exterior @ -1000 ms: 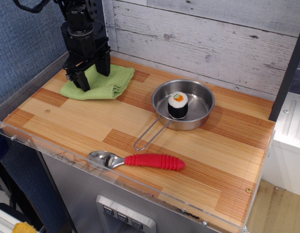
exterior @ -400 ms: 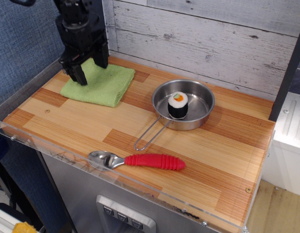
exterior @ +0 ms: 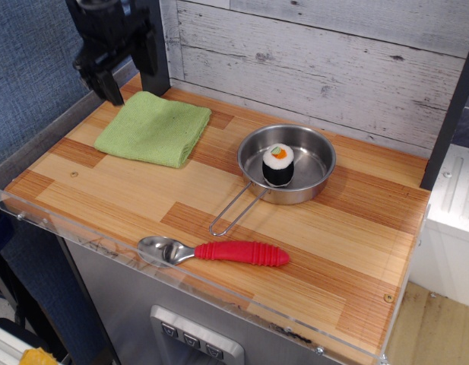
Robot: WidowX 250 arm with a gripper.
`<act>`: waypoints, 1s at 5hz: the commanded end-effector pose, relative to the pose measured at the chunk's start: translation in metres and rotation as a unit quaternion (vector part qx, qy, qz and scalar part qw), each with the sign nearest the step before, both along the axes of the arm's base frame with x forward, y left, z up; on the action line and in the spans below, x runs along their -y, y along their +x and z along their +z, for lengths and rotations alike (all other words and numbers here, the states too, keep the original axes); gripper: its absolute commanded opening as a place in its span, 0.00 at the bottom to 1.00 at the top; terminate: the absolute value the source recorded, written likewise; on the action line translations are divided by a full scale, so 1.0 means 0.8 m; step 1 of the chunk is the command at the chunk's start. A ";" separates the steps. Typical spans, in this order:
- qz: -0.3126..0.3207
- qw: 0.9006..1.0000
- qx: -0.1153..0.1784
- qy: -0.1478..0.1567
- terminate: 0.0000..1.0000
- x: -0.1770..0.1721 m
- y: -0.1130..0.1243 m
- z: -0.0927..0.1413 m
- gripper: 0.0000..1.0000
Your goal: Move the towel to the upper left corner of counter.
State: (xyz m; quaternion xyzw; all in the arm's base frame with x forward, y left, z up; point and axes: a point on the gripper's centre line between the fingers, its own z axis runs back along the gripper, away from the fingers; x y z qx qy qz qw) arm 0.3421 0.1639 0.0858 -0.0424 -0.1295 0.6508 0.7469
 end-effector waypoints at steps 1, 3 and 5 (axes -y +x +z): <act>0.002 0.998 0.068 -0.007 0.00 -0.006 -0.037 0.090 1.00; 0.002 0.998 0.068 -0.007 0.00 -0.006 -0.037 0.090 1.00; 0.002 0.998 0.068 -0.007 1.00 -0.006 -0.037 0.090 1.00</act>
